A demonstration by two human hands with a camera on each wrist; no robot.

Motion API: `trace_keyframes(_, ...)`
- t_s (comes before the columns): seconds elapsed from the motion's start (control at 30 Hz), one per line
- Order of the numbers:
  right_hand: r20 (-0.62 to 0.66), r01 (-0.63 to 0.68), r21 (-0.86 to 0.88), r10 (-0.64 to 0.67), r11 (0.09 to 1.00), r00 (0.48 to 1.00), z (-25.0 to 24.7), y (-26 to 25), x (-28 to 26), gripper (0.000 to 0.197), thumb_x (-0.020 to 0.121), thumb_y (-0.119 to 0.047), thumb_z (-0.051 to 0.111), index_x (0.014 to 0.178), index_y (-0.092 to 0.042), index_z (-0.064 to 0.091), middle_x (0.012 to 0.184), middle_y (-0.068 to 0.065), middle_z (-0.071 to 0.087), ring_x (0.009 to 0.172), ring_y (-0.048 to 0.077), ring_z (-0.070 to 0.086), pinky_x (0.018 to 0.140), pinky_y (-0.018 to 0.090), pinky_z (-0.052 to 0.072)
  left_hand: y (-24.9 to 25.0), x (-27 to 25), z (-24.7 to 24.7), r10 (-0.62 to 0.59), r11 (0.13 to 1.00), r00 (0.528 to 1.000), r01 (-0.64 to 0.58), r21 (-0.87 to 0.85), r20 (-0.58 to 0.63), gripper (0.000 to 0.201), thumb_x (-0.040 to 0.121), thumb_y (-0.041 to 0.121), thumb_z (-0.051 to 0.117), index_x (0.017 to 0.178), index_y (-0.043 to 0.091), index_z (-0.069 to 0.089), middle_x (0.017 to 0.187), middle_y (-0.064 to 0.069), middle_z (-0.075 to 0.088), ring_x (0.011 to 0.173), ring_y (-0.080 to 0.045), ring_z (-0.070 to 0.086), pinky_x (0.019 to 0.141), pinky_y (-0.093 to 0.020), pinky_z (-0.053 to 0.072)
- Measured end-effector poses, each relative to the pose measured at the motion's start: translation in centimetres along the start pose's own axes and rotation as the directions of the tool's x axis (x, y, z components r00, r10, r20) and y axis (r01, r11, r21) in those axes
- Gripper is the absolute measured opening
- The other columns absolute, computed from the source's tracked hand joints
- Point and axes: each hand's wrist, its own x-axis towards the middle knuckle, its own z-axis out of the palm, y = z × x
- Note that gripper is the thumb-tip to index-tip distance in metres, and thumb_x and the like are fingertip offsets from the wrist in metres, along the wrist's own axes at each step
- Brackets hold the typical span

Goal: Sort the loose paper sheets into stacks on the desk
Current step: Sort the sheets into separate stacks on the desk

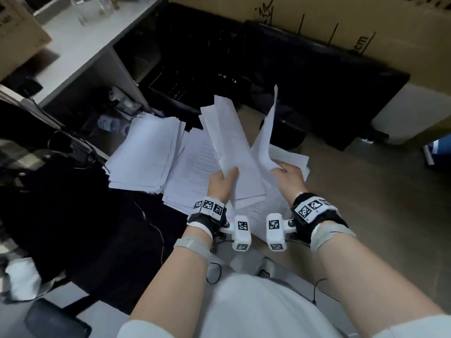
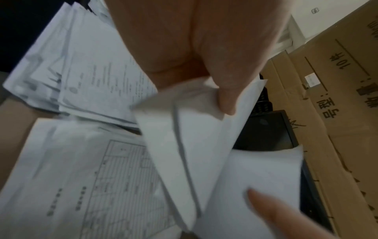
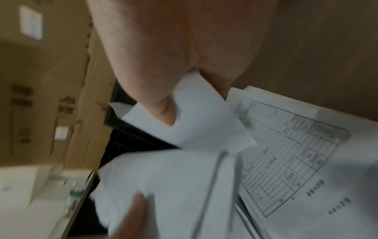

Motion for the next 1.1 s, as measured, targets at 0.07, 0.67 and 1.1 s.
trace_keyframes(0.07, 0.221, 0.023, -0.009, -0.021, 1.0, 0.975, 0.8, -1.1, -0.4, 0.041, 0.094, -0.003, 0.051, 0.13, -0.016, 0.065, 0.139, -0.006, 0.055, 0.132, 0.009, 0.047, 0.107, 0.021, 0.033, 0.4, -0.4, 0.9, 0.038, 0.998, 0.998, -0.036, -0.055, 0.048, 0.035, 0.091, 0.037, 0.069, 0.107, 0.006, 0.072, 0.102, -0.01, 0.075, 0.096, -0.024, 0.072, 0.086, -0.037, 0.058)
trace_keyframes(0.67, -0.149, -0.295, -0.195, 0.269, 0.935, 0.951, 3.1, 3.7, 3.1, 0.052, 0.088, -0.043, 0.06, 0.131, -0.015, 0.054, 0.122, 0.007, 0.064, 0.113, 0.032, 0.06, 0.094, 0.037, 0.047, 0.1, 2.1, -6.4, -0.08, 0.992, 0.997, 0.078, 0.102, 0.013, 0.015, 0.084, 0.004, 0.075, 0.095, -0.007, 0.071, 0.071, 0.001, 0.068, 0.056, -0.003, 0.066, 0.049, -0.01, 0.046)
trace_keyframes(1.1, -0.493, -0.556, -0.209, 0.405, 0.804, 0.77, 4.2, 5.1, 0.5, 0.034, 0.1, -0.009, 0.039, 0.128, 0.002, 0.054, 0.131, 0.022, 0.057, 0.119, 0.039, 0.055, 0.096, 0.039, 0.045, 0.7, 7.8, -7.1, 0.005, 0.941, 0.994, 0.031, 0.337, -0.105, 0.039, 0.085, 0.035, 0.071, 0.103, 0.0, 0.07, 0.091, -0.007, 0.068, 0.087, -0.027, 0.065, 0.077, -0.03, 0.051)
